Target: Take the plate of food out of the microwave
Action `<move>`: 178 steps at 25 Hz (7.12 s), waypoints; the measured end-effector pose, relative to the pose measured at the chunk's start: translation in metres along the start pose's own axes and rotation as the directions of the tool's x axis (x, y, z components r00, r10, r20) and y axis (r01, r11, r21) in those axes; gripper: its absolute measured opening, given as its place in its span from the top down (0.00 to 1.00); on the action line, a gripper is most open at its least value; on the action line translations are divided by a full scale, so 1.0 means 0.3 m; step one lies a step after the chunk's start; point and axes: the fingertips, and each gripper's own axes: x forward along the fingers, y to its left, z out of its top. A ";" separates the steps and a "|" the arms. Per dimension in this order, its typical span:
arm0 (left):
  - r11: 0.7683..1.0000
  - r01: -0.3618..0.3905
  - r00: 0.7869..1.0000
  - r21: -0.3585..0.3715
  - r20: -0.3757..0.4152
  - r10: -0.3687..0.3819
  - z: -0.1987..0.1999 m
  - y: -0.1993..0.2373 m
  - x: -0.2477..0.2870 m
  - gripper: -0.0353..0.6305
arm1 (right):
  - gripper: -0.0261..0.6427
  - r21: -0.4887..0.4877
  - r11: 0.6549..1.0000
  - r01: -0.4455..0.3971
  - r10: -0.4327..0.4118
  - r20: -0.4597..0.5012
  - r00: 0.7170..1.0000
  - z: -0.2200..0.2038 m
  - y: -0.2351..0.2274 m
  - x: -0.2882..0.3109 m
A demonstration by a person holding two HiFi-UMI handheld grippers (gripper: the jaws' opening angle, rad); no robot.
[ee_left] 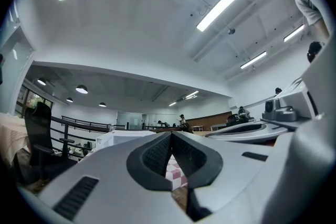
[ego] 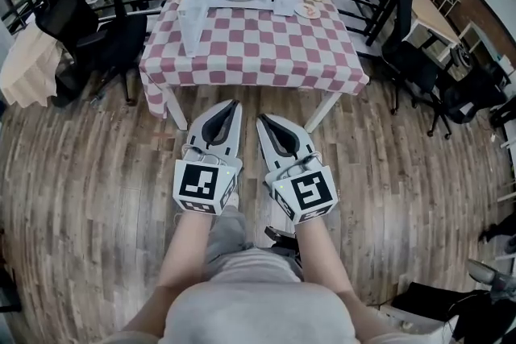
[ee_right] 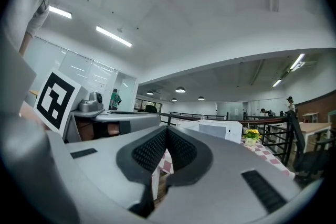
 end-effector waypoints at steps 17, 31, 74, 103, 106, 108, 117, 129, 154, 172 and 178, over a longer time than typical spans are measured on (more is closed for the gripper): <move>0.999 0.039 0.999 0.017 -0.008 -0.038 -0.040 0.303 0.400 0.94 | 0.93 -0.010 0.999 0.041 -0.041 -0.040 0.998 -0.061 -0.241 0.427; 0.996 0.093 0.996 0.009 -0.013 -0.093 -0.082 0.482 0.625 0.94 | 0.93 -0.018 0.997 0.079 -0.080 -0.052 0.995 -0.105 -0.372 0.691; 1.000 -0.016 0.990 0.003 -0.139 0.016 -0.334 0.821 1.386 0.94 | 0.93 0.057 0.998 0.017 -0.012 -0.083 0.996 -0.331 -0.950 1.291; 0.774 -0.196 0.963 -0.602 -0.269 0.035 -0.666 1.053 1.851 0.54 | 0.93 0.091 0.991 -0.094 0.105 -0.127 0.986 -0.511 -1.337 1.630; 0.707 -0.202 0.961 -0.677 -0.275 0.010 -0.710 1.068 1.869 0.49 | 0.93 0.097 0.991 -0.092 0.105 -0.140 0.985 -0.538 -1.342 1.640; 0.683 -0.203 0.960 -0.701 -0.279 -0.001 -0.731 1.081 1.884 0.44 | 0.93 0.098 0.991 -0.090 0.104 -0.147 0.984 -0.553 -1.346 1.650; 0.571 -0.304 0.941 -0.762 -0.332 0.059 -0.881 1.178 1.960 0.43 | 0.93 0.106 0.992 -0.072 0.091 -0.190 0.978 -0.627 -1.391 1.712; 0.302 -0.471 0.879 -0.829 -0.469 0.084 -1.115 1.274 2.027 0.43 | 0.93 0.157 0.986 -0.047 0.086 -0.250 0.964 -0.744 -1.393 1.805; -0.030 -0.716 0.680 -0.697 -0.707 0.193 -1.341 1.404 2.127 0.43 | 0.93 0.170 0.979 0.113 -0.039 -0.389 0.921 -0.945 -1.517 1.862; -0.079 -0.713 0.673 -0.696 -0.712 0.198 -1.344 1.393 2.104 0.45 | 0.93 0.162 0.974 0.155 -0.082 -0.385 0.919 -0.935 -1.560 1.831; -0.069 -0.689 0.701 -0.722 -0.687 0.192 -1.325 1.385 2.080 0.54 | 0.93 0.156 0.979 0.134 -0.065 -0.380 0.923 -0.921 -1.530 1.826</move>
